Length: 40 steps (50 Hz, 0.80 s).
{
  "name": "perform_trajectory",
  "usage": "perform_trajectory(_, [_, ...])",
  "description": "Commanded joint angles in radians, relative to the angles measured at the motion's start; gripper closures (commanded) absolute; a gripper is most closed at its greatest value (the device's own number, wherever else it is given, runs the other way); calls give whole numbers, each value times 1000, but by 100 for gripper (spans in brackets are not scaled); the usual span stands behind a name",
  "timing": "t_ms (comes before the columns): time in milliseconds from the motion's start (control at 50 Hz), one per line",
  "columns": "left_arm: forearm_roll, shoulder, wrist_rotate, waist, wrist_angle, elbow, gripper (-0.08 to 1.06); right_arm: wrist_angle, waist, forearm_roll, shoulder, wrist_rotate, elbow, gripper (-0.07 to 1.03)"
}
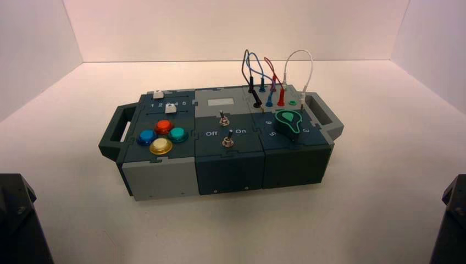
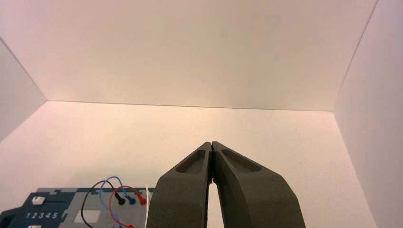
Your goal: Rotate the box clockwise.
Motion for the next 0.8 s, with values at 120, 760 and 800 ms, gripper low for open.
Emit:
perform_trajectory(120, [2, 3, 5, 2, -5, -11, 101, -6, 3, -2, 8, -3, -15, 99])
perform_trajectory(760, [-11, 170, -15, -276, 253, -52, 101, 34, 109, -2, 164, -2, -57, 99])
perform_trajectory(800, [-14, 184, -20, -313, 279, -55, 101, 37, 127, 0, 198, -2, -64, 99])
